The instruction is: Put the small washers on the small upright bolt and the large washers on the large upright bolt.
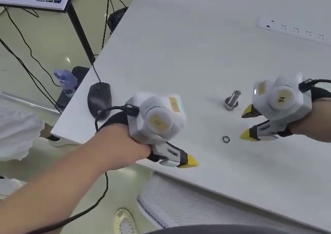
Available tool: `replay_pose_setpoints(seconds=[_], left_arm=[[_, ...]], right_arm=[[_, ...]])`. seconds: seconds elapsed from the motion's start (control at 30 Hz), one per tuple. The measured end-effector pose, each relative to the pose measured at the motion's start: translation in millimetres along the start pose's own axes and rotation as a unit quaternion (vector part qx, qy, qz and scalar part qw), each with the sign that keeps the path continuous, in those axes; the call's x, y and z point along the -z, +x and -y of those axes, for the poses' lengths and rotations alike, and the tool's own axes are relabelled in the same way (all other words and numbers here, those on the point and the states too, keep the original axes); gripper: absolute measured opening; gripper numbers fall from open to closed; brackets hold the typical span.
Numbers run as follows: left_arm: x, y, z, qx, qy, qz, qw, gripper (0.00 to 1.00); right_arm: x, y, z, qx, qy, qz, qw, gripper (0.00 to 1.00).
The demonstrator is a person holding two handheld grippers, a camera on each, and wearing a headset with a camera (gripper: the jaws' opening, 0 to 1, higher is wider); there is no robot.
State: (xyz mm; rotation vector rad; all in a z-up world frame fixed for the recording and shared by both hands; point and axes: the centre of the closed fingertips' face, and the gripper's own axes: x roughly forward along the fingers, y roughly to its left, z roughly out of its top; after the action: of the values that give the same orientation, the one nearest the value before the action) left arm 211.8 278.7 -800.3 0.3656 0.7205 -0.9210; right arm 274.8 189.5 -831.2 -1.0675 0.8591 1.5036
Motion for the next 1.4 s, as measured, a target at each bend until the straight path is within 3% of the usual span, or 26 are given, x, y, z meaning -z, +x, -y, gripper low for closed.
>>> replay_pose_setpoints(seconds=[0.43, 0.87, 1.1, 1.4], left_arm=[[5.4, 2.9, -1.2, -0.001, 0.003, -0.007, 1.0000, 0.77], [7.8, 2.9, 1.5, 0.000, 0.003, -0.010, 0.9999, 0.78], [6.1, -0.6, 3.5, 0.000, -0.004, 0.002, 1.0000, 0.79], [7.8, -2.2, 2.5, -0.004, -0.003, -0.001, 1.0000, 0.78]], right_arm=[[0.8, 30.6, -11.4, -0.013, -0.010, -0.004, 0.9998, 0.29], [4.5, 50.1, -7.6, -0.015, -0.020, -0.015, 0.9996, 0.27], [3.8, 49.4, -7.4, -0.012, -0.022, -0.019, 0.9995, 0.25], [1.7, 49.4, -10.9, -0.006, -0.017, -0.022, 0.9996, 0.15]])
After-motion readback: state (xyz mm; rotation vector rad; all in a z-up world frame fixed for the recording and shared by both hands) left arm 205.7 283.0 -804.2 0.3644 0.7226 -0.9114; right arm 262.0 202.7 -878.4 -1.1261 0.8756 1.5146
